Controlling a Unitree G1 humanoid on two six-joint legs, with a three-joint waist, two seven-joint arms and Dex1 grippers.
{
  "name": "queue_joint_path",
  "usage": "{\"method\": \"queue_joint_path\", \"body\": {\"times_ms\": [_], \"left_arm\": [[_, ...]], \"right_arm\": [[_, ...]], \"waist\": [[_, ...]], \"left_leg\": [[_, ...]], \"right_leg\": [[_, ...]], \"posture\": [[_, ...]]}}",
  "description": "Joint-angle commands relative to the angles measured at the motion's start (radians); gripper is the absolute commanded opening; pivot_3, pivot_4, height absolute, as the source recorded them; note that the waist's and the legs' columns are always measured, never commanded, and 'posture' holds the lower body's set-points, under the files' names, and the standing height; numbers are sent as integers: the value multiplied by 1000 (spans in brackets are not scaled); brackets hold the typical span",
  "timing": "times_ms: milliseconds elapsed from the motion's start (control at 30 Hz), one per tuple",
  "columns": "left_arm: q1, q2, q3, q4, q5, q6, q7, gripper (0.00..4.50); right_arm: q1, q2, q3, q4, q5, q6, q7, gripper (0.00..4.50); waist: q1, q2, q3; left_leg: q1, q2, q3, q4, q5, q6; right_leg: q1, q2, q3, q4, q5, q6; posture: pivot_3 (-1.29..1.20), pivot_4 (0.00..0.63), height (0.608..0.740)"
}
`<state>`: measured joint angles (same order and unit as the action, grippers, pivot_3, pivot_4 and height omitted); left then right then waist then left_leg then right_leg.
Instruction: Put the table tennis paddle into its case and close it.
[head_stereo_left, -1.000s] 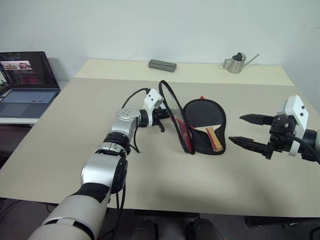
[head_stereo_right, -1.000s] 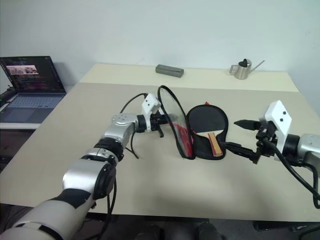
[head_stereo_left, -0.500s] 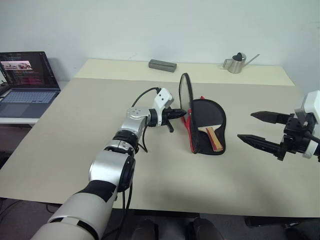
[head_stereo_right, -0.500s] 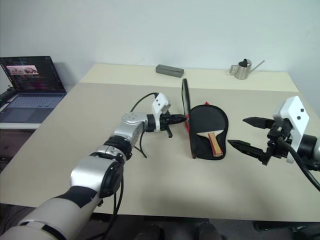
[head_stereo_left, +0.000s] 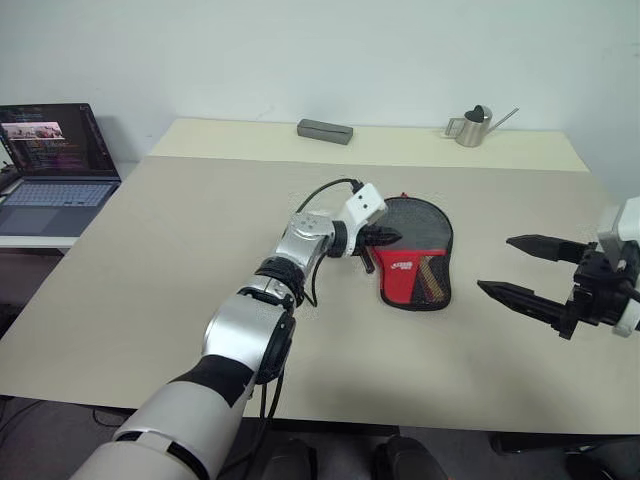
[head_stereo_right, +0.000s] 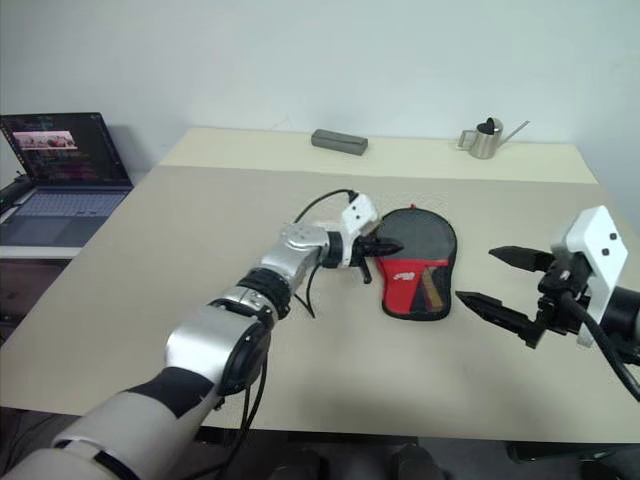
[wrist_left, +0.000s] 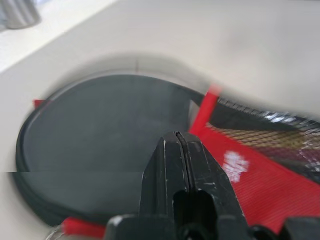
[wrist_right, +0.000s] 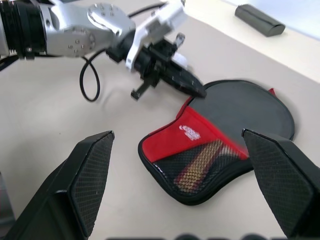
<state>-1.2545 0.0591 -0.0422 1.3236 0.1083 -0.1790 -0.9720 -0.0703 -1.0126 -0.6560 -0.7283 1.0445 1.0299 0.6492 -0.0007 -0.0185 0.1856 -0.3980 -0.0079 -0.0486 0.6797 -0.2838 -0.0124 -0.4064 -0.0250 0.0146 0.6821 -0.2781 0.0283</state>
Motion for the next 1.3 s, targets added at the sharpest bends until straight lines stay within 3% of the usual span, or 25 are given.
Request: {"method": "queue_joint_path", "body": {"times_ms": [33,267,433,567,733,933,1300], "left_arm": [[-18,-11,-8,-4,12,-10,-2,13],[-11,15,41,-23,-40,-25,-43,13],[5,76,136,-93,-169,5,-246,13],[75,163,155,-209,-228,44,-360,13],[225,292,144,-481,-293,176,-447,13],[407,415,145,-798,-348,323,-409,13],[498,448,111,-1043,-418,440,-335,13]], "right_arm": [[9,-18,-45,-24,33,-2,-20,4500],[-23,-26,6,18,26,-30,-43,4500],[-98,-15,119,94,-16,-56,-61,4500],[-164,0,235,170,-77,-90,-33,4500],[-273,36,363,302,-149,-126,7,4500],[-443,139,494,538,-240,-117,7,4500],[-590,261,653,872,-503,-204,23,4500]], "waist": [[0,0,0],[-1,0,0],[-6,0,0],[-10,0,0],[-11,0,0],[-18,1,0],[-5,1,0]], "left_leg": [[0,0,0,0,0,0],[0,0,0,0,0,0],[1,1,1,0,0,0],[1,1,1,0,0,0],[1,1,1,0,0,0],[1,2,0,1,0,0],[0,2,-1,1,0,0]], "right_leg": [[0,0,0,0,0,0],[0,0,0,0,0,0],[0,1,0,0,0,0],[0,1,1,0,0,0],[0,1,1,0,0,0],[0,1,2,0,0,0],[0,0,2,0,0,-1]], "posture": [[0,150,740],[0,150,740],[0,150,740],[0,150,740],[0,150,740],[0,150,740],[0,150,740]]}}
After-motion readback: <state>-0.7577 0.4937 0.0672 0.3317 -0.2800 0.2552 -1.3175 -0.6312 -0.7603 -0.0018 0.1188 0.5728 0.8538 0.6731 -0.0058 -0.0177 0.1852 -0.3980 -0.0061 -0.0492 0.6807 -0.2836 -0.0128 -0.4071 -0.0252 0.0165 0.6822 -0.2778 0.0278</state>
